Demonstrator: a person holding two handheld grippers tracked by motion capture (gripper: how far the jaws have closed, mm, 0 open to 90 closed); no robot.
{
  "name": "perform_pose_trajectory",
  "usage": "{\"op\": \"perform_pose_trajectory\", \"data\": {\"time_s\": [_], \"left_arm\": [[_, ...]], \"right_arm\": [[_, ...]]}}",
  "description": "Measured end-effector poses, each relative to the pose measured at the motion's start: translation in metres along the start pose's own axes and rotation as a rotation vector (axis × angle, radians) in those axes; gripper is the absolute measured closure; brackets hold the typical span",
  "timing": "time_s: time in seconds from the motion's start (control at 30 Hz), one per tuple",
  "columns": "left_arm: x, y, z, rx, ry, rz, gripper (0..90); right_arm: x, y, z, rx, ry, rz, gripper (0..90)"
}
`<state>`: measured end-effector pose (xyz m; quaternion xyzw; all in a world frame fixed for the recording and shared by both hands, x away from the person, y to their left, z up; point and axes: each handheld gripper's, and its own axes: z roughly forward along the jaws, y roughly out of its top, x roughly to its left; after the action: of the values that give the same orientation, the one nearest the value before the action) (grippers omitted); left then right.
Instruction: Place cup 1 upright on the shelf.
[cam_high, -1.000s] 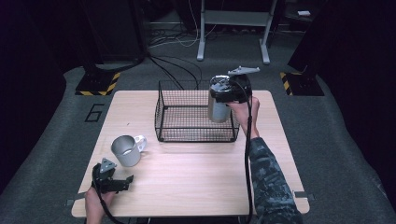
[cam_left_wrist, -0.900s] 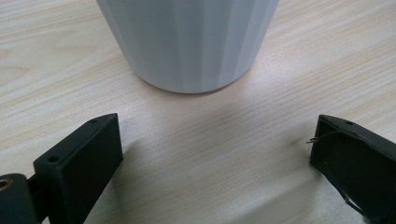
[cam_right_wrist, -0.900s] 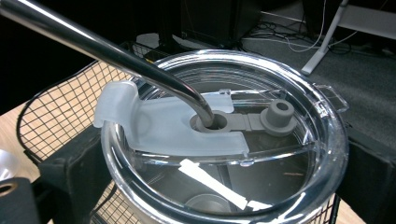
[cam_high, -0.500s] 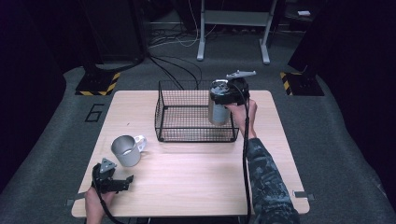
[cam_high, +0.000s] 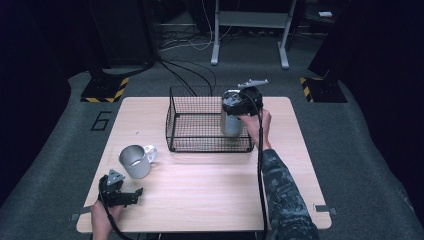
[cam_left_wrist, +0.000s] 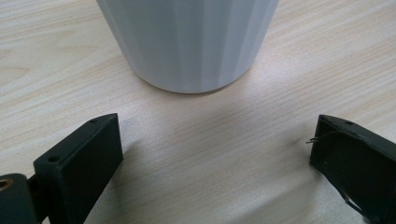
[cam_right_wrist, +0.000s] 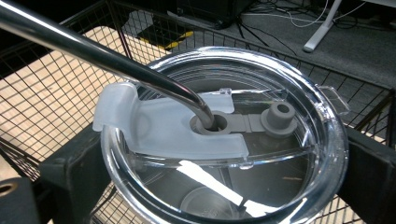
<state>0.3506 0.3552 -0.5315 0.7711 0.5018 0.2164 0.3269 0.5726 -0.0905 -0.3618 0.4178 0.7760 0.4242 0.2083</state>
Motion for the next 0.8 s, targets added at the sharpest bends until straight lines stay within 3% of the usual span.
{"op": "perform_pose_trajectory", "data": {"time_s": [0.8], "left_arm": [[0.0, 0.0, 0.0, -0.002, -0.001, 0.0, 2.2]], "right_arm": [[0.004, -0.014, 0.023, 0.055, 0.004, 0.012, 3.3]]}}
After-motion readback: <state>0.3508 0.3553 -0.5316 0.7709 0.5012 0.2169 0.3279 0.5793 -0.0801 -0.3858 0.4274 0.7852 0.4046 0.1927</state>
